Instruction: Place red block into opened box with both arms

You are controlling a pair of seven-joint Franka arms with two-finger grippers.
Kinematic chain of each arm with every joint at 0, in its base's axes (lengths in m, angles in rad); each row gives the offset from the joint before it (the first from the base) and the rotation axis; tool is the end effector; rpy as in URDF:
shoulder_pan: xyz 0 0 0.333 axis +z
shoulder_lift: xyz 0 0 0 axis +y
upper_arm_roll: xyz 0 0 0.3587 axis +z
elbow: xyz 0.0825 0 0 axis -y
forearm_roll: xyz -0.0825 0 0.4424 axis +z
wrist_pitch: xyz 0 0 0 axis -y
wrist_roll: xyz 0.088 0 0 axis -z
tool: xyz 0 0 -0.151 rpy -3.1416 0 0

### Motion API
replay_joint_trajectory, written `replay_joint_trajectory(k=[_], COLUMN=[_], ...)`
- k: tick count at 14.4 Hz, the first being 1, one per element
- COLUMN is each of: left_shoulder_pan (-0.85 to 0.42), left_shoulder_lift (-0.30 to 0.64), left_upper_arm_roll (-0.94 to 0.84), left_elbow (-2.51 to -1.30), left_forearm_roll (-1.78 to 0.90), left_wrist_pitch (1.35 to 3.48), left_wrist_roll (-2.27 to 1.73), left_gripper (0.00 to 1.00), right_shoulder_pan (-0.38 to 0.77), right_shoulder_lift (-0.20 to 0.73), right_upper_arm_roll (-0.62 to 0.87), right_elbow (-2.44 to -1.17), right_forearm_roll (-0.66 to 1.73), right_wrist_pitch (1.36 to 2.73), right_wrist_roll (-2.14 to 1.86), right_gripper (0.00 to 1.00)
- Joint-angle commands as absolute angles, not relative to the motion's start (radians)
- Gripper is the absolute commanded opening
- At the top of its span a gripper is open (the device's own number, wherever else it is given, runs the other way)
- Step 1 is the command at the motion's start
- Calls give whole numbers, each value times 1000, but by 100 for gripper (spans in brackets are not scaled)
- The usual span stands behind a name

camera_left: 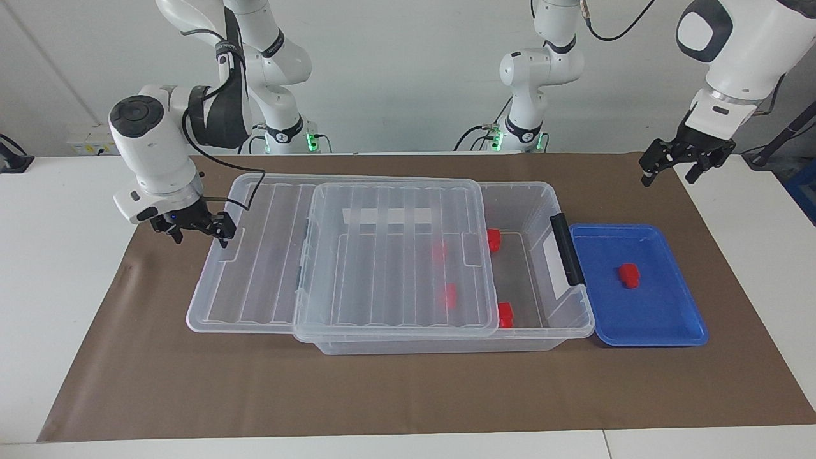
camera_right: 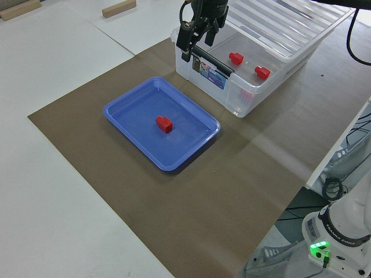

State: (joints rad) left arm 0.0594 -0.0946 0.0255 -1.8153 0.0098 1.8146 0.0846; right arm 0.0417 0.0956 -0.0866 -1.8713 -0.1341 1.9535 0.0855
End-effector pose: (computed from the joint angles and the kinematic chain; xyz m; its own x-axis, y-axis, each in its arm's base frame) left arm 0.5975 0.0526 0.5713 0.9957 -0.0023 0.0928 -0.0009 -0.9999 -0.0152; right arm 0.6414 -0.0421 0.4367 0.9968 -0.0794 -0.0053 -0.0780 -0.9881 0.1325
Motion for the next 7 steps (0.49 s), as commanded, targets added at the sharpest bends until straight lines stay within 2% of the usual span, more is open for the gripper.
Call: replay_joint_trajectory(k=[1, 4, 7], left_shoulder_pan=[61, 129, 138], left_shoulder_lift=[-149, -79, 21], left_upper_arm_roll=[25, 25, 25], left_elbow=[-1963, -2077, -2082], left_forearm_roll=[0, -2, -2], left_wrist_pitch=[1960, 2193, 2319], left_wrist_roll=[55, 66, 72], left_gripper=[100, 100, 100], right_shoulder_pan=[17, 11, 9], right_shoulder_lift=[72, 72, 72], right_upper_arm_roll=[-84, -84, -86], right_elbow=[-1875, -1875, -1875], right_forearm_roll=[-156, -156, -158], right_wrist_pitch=[1924, 1916, 1914], right_wrist_roll=[67, 67, 67], right_gripper=[100, 100, 100])
